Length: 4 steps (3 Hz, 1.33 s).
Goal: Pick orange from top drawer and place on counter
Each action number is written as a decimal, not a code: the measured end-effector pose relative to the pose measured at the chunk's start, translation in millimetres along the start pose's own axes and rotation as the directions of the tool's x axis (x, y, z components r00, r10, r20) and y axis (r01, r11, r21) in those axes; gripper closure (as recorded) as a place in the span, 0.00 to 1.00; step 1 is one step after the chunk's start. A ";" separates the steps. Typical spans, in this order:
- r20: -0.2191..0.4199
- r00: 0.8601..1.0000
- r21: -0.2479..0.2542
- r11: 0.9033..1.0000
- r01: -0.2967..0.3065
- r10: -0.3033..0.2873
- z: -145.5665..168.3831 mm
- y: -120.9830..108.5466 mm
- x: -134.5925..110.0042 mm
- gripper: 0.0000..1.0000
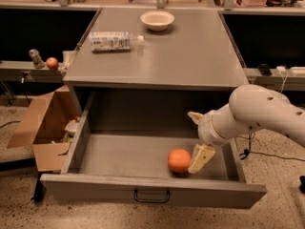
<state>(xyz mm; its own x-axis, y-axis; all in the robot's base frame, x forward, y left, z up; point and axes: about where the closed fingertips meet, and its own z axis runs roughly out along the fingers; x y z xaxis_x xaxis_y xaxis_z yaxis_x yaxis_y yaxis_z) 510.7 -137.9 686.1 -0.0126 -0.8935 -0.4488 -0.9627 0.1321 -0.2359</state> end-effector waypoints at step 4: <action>0.056 0.998 -0.061 0.998 0.020 -0.017 49.0 10.0 -6.2 0.00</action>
Offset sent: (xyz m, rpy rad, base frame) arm 0.0072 0.0132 -0.0496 0.0359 0.0502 0.0340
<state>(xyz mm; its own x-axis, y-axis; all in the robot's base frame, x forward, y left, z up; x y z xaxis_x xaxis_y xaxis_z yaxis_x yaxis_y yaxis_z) 514.4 -110.0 644.3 0.0188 -0.8702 -0.4923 -0.9774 0.0877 -0.1924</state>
